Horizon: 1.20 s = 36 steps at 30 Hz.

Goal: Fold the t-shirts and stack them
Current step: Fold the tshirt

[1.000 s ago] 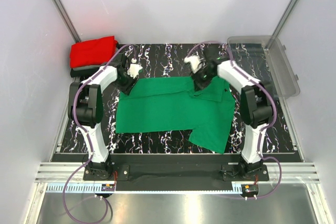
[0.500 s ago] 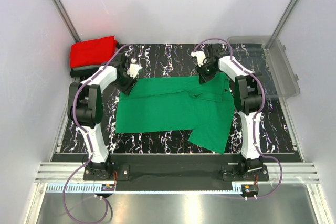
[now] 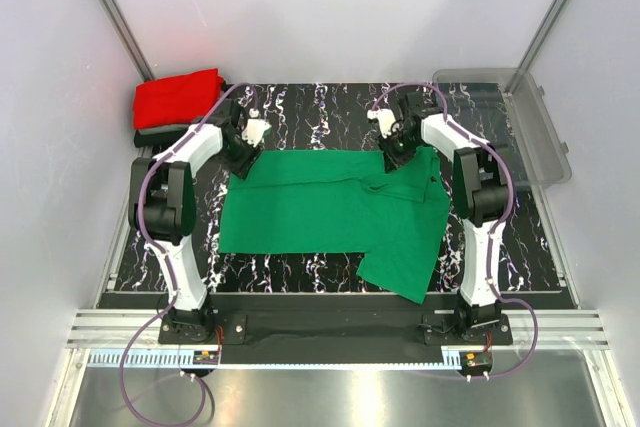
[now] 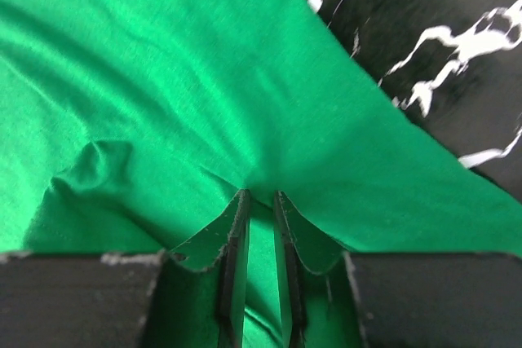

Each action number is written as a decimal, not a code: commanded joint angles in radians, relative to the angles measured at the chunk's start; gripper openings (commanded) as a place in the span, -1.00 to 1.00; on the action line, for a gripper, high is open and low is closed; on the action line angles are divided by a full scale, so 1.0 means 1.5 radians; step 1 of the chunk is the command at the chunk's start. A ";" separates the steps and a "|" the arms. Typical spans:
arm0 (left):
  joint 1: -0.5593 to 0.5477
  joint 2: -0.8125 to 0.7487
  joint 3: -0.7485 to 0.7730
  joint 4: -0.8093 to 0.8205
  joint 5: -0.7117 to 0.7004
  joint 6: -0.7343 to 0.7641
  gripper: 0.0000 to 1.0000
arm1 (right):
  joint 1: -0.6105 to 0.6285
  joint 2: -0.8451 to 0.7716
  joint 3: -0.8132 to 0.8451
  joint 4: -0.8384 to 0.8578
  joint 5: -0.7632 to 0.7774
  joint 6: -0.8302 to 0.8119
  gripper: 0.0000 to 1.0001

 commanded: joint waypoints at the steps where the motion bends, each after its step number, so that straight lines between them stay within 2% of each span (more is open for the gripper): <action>1: 0.001 0.010 0.035 0.008 0.007 0.001 0.02 | 0.000 -0.062 -0.021 -0.002 -0.002 -0.001 -0.52; 14: 0.001 0.023 0.047 0.010 0.011 -0.005 0.03 | 0.000 -0.100 -0.013 -0.011 0.006 -0.014 -0.51; 25: 0.003 0.025 0.051 0.010 0.014 -0.008 0.03 | 0.002 -0.137 -0.122 -0.016 -0.005 -0.008 -0.51; 31: 0.003 0.018 0.041 0.011 0.023 -0.009 0.03 | 0.004 -0.143 -0.142 -0.012 -0.002 -0.009 -0.51; 36: 0.005 0.012 0.031 0.018 0.023 -0.001 0.03 | 0.044 -0.197 -0.182 -0.032 0.015 -0.009 -0.51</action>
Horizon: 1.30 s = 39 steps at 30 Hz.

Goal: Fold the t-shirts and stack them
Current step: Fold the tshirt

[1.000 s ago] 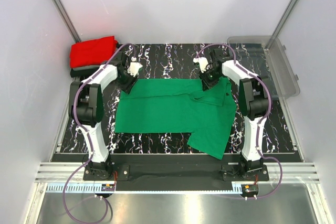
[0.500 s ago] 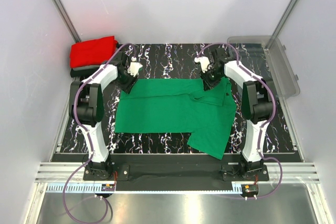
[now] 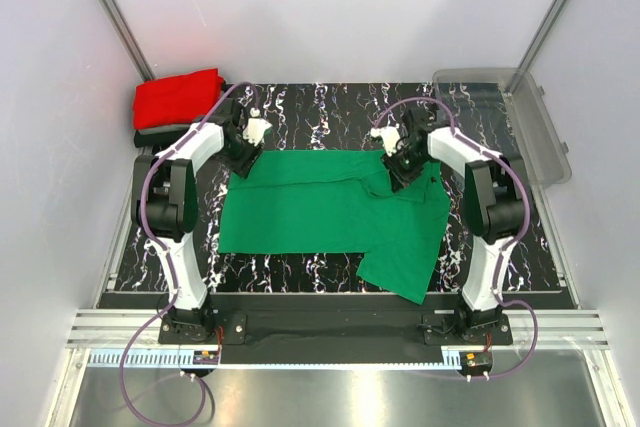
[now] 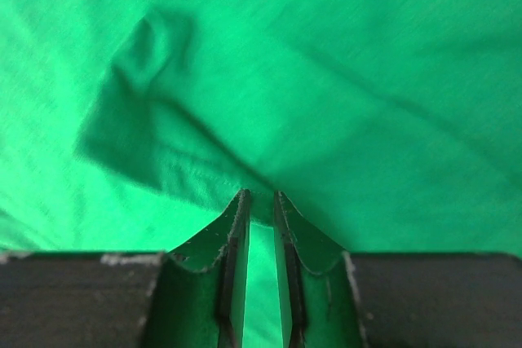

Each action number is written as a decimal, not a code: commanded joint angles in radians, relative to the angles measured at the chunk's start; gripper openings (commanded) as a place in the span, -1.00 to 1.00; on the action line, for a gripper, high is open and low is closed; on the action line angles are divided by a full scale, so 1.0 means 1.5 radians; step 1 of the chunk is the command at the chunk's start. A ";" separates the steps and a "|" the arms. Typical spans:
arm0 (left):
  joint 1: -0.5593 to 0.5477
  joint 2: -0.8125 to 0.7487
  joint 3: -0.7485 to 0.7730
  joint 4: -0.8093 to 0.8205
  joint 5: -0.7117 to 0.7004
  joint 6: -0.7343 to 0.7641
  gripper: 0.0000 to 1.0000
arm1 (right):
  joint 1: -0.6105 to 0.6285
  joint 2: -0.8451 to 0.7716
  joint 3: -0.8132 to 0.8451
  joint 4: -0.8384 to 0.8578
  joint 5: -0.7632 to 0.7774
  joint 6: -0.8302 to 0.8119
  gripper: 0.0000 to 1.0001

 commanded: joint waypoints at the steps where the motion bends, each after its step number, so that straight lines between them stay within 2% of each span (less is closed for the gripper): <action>1: 0.006 -0.010 0.010 0.017 0.020 0.002 0.03 | 0.058 -0.094 -0.045 -0.023 0.023 -0.009 -0.51; 5: 0.010 -0.007 0.010 0.027 0.021 0.003 0.04 | 0.144 -0.205 -0.113 -0.060 0.027 -0.022 -0.50; 9: 0.010 -0.006 0.022 0.026 0.017 0.006 0.04 | 0.147 -0.206 -0.130 -0.050 0.033 -0.010 -0.53; 18: 0.010 0.009 0.054 0.004 -0.010 0.009 0.06 | 0.005 -0.085 0.036 -0.006 0.062 -0.005 -0.55; 21: 0.010 0.028 0.065 -0.002 -0.020 0.008 0.06 | -0.025 -0.047 0.062 0.009 0.070 -0.007 -0.56; 32: 0.010 0.150 0.184 -0.064 -0.059 0.009 0.06 | -0.044 0.051 0.101 0.049 0.120 -0.014 -0.56; 39: 0.010 0.215 0.265 -0.083 -0.089 0.020 0.06 | -0.063 0.176 0.241 0.048 0.161 -0.020 -0.56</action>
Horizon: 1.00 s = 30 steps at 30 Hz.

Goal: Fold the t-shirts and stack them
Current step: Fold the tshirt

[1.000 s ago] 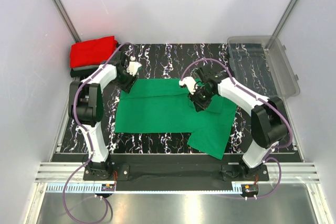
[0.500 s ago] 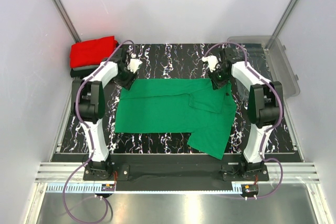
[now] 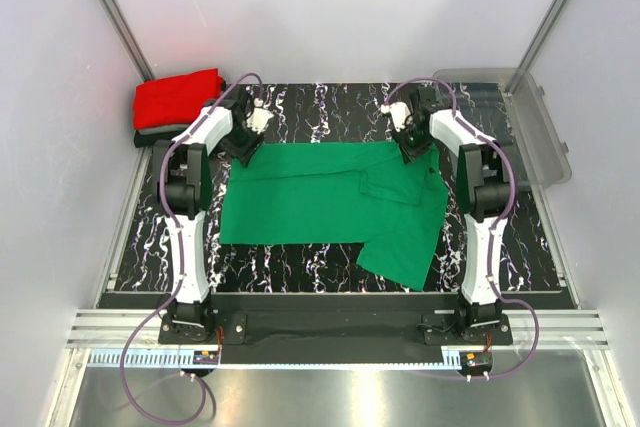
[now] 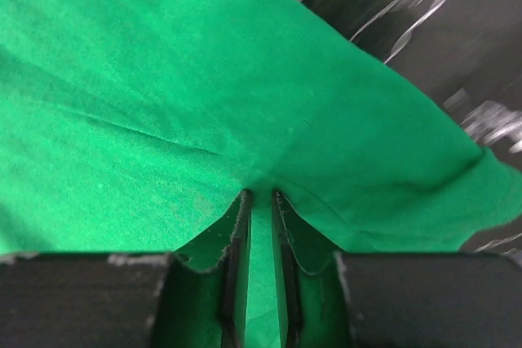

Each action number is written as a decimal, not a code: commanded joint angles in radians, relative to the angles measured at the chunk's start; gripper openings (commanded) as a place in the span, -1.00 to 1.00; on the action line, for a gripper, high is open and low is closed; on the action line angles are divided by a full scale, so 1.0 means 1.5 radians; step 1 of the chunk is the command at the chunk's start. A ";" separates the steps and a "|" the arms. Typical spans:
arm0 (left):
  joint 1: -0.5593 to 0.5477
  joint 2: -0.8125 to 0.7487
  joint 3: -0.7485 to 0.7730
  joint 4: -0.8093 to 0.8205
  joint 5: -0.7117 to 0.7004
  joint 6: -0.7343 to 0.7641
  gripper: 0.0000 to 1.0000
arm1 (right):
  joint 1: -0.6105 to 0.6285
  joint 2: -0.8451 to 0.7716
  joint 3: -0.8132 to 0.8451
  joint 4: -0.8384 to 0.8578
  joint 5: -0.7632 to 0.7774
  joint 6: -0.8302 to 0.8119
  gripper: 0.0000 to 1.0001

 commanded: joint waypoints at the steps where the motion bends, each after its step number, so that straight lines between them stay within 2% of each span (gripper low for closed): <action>1: 0.003 0.050 0.050 -0.004 -0.046 0.018 0.06 | -0.014 0.072 0.082 0.029 0.042 -0.012 -0.56; 7: 0.004 0.118 0.153 -0.014 -0.072 0.026 0.08 | -0.017 0.158 0.207 0.028 0.032 -0.004 -0.56; 12: 0.003 0.160 0.269 -0.014 -0.098 0.026 0.10 | -0.014 0.166 0.229 0.028 0.022 -0.003 -0.56; 15: 0.001 0.130 0.283 -0.009 -0.102 0.015 0.11 | -0.014 0.124 0.222 0.026 0.012 0.004 -0.55; 19: -0.011 0.025 0.279 0.005 -0.113 -0.004 0.16 | -0.016 0.001 0.198 0.013 -0.018 0.007 -0.52; 20: -0.016 0.006 0.275 0.005 -0.116 -0.009 0.23 | -0.015 -0.024 0.190 0.013 -0.026 0.005 -0.50; 23: -0.035 -0.082 0.232 0.007 -0.121 -0.042 0.39 | -0.018 -0.143 0.091 0.011 -0.076 -0.013 -0.46; 24: -0.041 -0.106 0.214 0.005 -0.116 -0.058 0.57 | -0.019 -0.214 0.055 0.011 -0.127 -0.028 -0.45; 25: -0.050 -0.153 0.168 0.006 -0.096 -0.065 0.71 | -0.019 -0.253 0.010 0.000 -0.158 -0.100 -0.42; 27: -0.055 -0.197 0.123 0.005 -0.071 -0.099 0.97 | -0.018 -0.364 -0.144 -0.014 -0.214 -0.197 -0.42; 30: -0.055 -0.264 0.050 -0.003 -0.003 -0.142 0.97 | -0.017 -0.450 -0.311 -0.050 -0.210 -0.371 -0.42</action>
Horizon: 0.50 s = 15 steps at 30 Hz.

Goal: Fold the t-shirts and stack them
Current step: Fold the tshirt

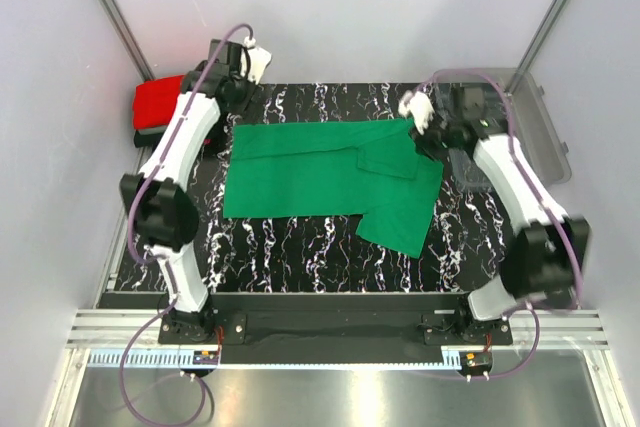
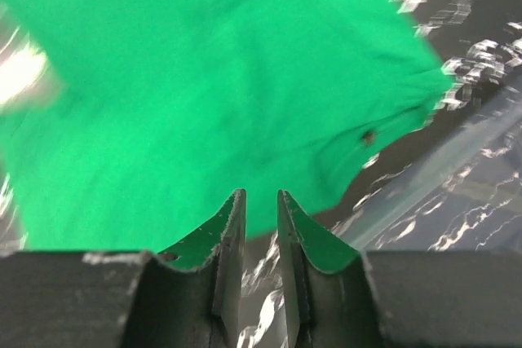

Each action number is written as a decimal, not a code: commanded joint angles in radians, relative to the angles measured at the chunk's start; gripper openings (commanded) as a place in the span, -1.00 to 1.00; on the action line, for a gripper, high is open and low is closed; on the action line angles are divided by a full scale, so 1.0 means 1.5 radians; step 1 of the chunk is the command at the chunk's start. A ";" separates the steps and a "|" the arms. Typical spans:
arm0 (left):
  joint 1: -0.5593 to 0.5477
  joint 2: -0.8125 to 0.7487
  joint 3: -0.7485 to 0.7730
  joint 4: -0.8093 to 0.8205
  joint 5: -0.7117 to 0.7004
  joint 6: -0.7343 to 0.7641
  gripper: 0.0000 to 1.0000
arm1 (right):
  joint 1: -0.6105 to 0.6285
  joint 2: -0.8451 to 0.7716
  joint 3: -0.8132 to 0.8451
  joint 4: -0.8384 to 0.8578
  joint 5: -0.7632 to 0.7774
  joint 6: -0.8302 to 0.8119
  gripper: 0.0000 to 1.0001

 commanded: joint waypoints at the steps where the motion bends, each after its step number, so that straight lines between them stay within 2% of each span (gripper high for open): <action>1: 0.003 -0.063 -0.077 -0.003 0.067 -0.074 0.97 | 0.000 -0.058 -0.146 -0.086 -0.058 -0.212 -0.42; 5: 0.003 -0.071 -0.140 -0.031 0.093 -0.059 0.97 | 0.003 -0.104 -0.302 -0.075 -0.052 -0.319 -0.41; 6: 0.002 -0.076 -0.153 -0.040 0.111 -0.030 0.94 | 0.006 -0.116 -0.326 -0.053 -0.050 -0.355 -0.40; 7: 0.002 -0.080 -0.181 -0.040 0.109 -0.018 0.80 | 0.006 -0.119 -0.345 -0.053 -0.050 -0.385 -0.40; 10: 0.002 -0.077 -0.215 -0.044 0.075 0.018 0.62 | 0.007 -0.130 -0.412 -0.050 -0.049 -0.471 -0.37; 15: 0.007 -0.065 -0.256 -0.041 0.054 0.027 0.54 | 0.018 -0.184 -0.485 -0.047 -0.082 -0.540 -0.34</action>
